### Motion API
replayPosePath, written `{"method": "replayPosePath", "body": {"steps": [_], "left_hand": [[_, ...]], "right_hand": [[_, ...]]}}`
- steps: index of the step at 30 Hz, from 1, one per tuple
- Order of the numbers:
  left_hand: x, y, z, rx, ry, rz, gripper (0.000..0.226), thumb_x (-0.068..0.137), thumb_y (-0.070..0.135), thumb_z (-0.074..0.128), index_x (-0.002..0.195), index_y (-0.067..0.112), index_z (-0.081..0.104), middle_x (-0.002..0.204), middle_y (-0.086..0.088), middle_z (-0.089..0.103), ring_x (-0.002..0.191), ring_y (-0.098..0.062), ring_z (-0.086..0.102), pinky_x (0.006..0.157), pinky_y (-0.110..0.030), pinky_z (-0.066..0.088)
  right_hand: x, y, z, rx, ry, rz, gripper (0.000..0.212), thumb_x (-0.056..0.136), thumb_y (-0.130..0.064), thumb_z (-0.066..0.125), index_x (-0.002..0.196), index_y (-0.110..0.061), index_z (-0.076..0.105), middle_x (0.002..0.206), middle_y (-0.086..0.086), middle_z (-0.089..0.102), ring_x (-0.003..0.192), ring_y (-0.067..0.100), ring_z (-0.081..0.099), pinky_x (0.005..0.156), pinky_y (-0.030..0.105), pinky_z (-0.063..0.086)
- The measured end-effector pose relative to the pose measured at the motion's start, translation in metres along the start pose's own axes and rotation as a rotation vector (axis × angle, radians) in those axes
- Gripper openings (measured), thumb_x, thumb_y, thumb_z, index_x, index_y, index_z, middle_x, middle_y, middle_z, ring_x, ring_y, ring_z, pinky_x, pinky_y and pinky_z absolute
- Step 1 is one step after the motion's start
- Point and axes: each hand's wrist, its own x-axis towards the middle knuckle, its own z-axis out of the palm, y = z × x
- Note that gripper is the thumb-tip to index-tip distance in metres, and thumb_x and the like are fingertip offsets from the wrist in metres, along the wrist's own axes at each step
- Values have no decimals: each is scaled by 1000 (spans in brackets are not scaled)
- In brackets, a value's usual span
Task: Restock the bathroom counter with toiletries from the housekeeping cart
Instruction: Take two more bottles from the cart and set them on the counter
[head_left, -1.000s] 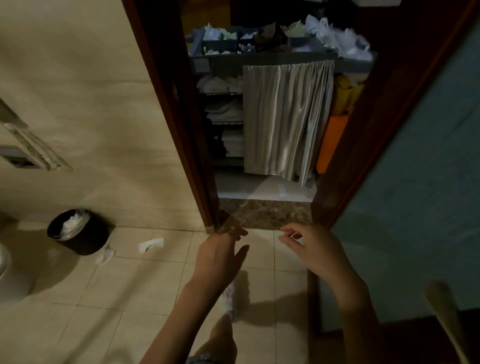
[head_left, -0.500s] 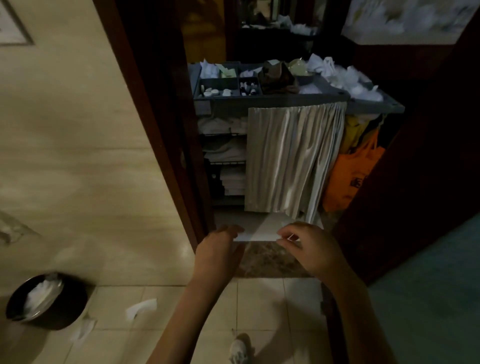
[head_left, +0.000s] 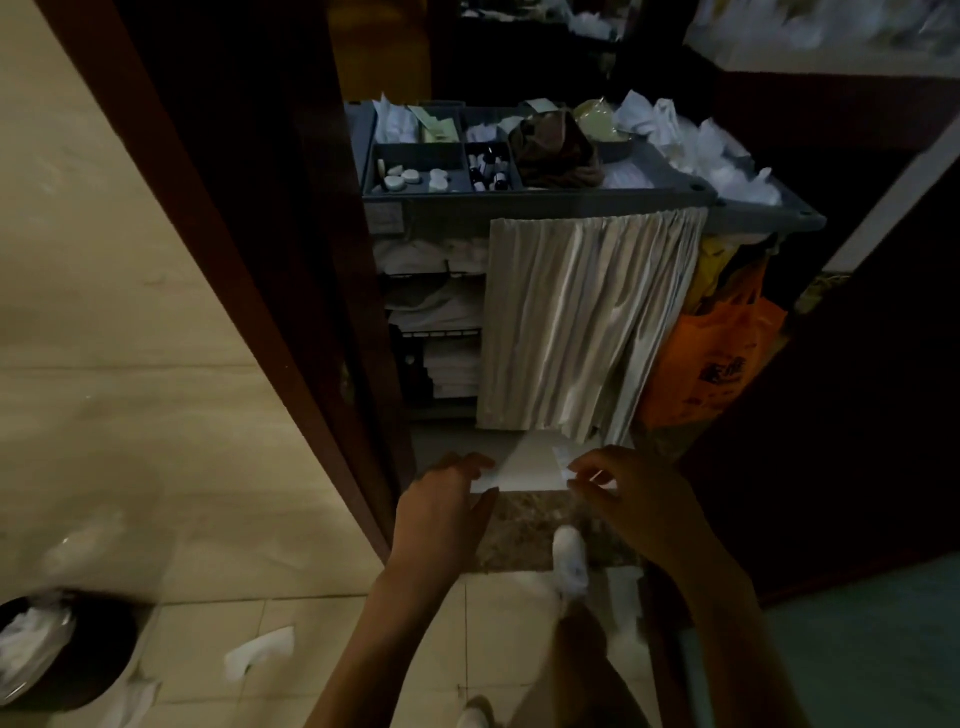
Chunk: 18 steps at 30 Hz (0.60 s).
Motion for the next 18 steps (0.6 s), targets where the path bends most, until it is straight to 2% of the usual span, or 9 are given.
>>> {"method": "replayPosePath", "body": {"steps": [2,6,8,11,14,18], "left_hand": [[21,-5,-2,6,-1,-22,36,94,34,56,130,32,54,128,8,59,113,-9,57,91,-20,44],[77,-12,-4,74,31,-75,37,95,36,54,131,32,53,127,7,59,111,-11,58,89,-24,47],[109,-10,-6,91,44,-91,36,96,35,52,132,31,52,127,5,59,110,-13,59,89,-27,48],[168,-2,-7,77,93,-120,34,95,30,53,128,31,55,123,5,61,107,-16,61,86,-30,50],[231,12,-11,57,141,-133,29,91,29,59,120,29,61,112,4,64,100,-16,63,77,-27,49],[319,39,-19,60,175,-129,33,89,34,60,122,30,60,115,5,63,103,-14,60,78,-27,47]], "right_hand": [[29,2,2,2,20,-37,23,92,-38,61,108,-23,67,104,-8,68,92,3,60,85,21,48],[97,6,-10,-51,-44,-110,33,96,-41,52,117,-20,64,113,-5,65,101,6,58,84,14,36],[137,10,-19,-80,-88,-156,43,95,-50,41,121,-21,61,116,-5,64,103,7,57,88,18,40],[204,22,-36,-20,-83,-155,28,97,-38,51,121,-27,59,112,-7,65,99,6,57,86,22,46],[265,33,-62,15,-77,-179,25,96,-37,55,119,-30,61,110,-11,64,97,4,58,84,23,47],[340,61,-103,35,-69,-227,22,94,-36,59,112,-27,66,105,-8,67,95,5,60,81,24,48]]}}
